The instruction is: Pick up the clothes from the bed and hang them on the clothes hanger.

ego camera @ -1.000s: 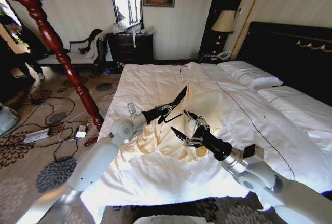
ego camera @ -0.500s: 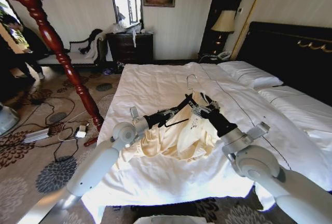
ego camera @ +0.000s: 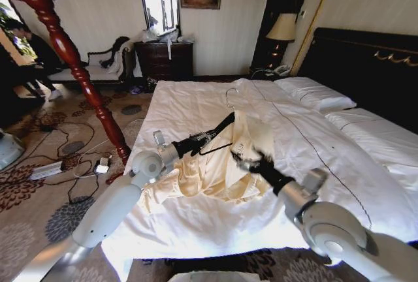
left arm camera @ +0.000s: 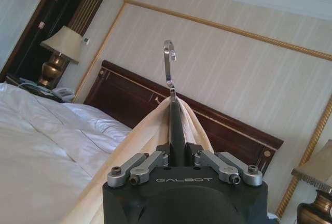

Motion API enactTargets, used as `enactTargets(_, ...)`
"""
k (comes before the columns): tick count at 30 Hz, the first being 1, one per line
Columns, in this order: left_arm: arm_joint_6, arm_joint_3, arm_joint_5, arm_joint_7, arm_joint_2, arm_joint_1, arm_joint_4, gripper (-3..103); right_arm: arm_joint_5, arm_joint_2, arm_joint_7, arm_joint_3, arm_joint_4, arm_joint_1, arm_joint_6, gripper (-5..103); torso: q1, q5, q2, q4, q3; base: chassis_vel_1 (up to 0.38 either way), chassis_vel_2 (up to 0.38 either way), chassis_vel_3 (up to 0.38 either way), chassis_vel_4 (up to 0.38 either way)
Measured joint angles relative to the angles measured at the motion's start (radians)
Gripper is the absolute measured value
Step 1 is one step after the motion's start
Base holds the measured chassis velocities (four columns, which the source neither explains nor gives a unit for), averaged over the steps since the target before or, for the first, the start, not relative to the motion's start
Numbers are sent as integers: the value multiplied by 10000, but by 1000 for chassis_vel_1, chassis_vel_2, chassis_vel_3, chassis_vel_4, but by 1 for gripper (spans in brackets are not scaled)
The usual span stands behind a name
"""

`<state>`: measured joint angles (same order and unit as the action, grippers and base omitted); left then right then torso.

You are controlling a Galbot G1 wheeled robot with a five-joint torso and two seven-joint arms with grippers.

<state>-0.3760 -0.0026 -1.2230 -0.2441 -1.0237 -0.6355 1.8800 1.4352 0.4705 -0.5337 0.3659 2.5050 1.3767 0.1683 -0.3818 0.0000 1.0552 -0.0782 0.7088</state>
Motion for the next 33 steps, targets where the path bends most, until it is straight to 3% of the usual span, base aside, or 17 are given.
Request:
enactTargets(3,17,2,103,-53,-124,-1,-60,15,557,57,419,-109,0,-17,145,100,0,-2,0,5,0,0,0,0,0)
enactTargets(6,20,-5,113,-68,-186,9,-78,15,428,67,424,-200,-4,54,495,100,0,-1,0,1,0,0,0,0,0)
enactTargets(9,31,-37,112,-73,-122,8,-54,15,-386,-123,-921,-76,-17,210,1289,100,0,-1,0,0,0,0,0,0,0)
enactTargets(10,31,-37,112,-73,-122,8,-54,15,-386,-123,-921,-76,-17,210,1289,100,0,-1,0,0,0,0,0,0,0)
enactTargets(11,32,-62,109,-73,-56,-30,1,15,-749,-236,-1687,57,-23,211,1454,100,0,-1,0,1,0,0,0,0,0)
enactTargets(14,33,-196,72,-69,242,-237,267,15,-1889,-695,-3017,665,-27,-65,1625,100,0,-1,0,2,0,0,0,0,0)
enactTargets(17,33,-218,28,-75,468,-309,453,15,-2047,-1061,-3278,1220,-103,-427,1563,100,0,-3,0,5,0,0,0,0,0)
enactTargets(20,60,-208,26,-167,685,-325,559,15,-2085,-1454,-3030,1637,-405,-650,1139,100,0,-2,0,3,0,0,0,0,0)
enactTargets(21,85,-200,30,-224,794,-332,595,15,-2083,-1623,-2774,1818,-601,-721,895,100,-1,-2,0,2,0,0,0,0,0)
enactTargets(23,150,-196,-2,-431,1339,-374,711,15,-1802,-2072,-1098,2090,-1404,-1144,-233,100,0,-3,-1,0,0,0,0,0,0)
enactTargets(25,156,-200,-10,-466,1420,-381,722,15,-1771,-2119,-695,2090,-1557,-1190,-526,100,0,-2,0,2,0,0,0,0,0)
enactTargets(26,181,-231,-33,-602,1695,-407,774,15,-1690,-2314,1328,2062,-2265,-1274,-1681,100,0,-2,0,9,0,0,0,0,0)
enactTargets(28,199,-270,-51,-766,1891,-429,859,15,-1667,-2479,3685,1980,-3273,-1312,-2497,100,0,-3,0,9,1,0,0,0,0)
enactTargets(29,199,-270,-51,-766,1891,-429,859,15,-1667,-2479,3685,1980,-3273,-1312,-2497,100,0,-3,0,9,1,0,0,0,0)
enactTargets(30,199,-267,-59,-808,1905,-414,873,15,-1634,-2497,4292,1950,-3554,-1313,-2665,100,0,-2,0,9,0,0,0,0,0)
enactTargets(31,206,-171,-91,-885,1863,-262,872,15,-1201,-2508,5715,1913,-4160,-1305,-2924,100,0,3,-1,2,1,0,0,0,0)
enactTargets(33,238,-30,-124,-941,1790,-127,874,15,-511,-2468,6842,1845,-4663,-1427,-3010,100,-1,1,-1,-7,0,0,0,0,0)
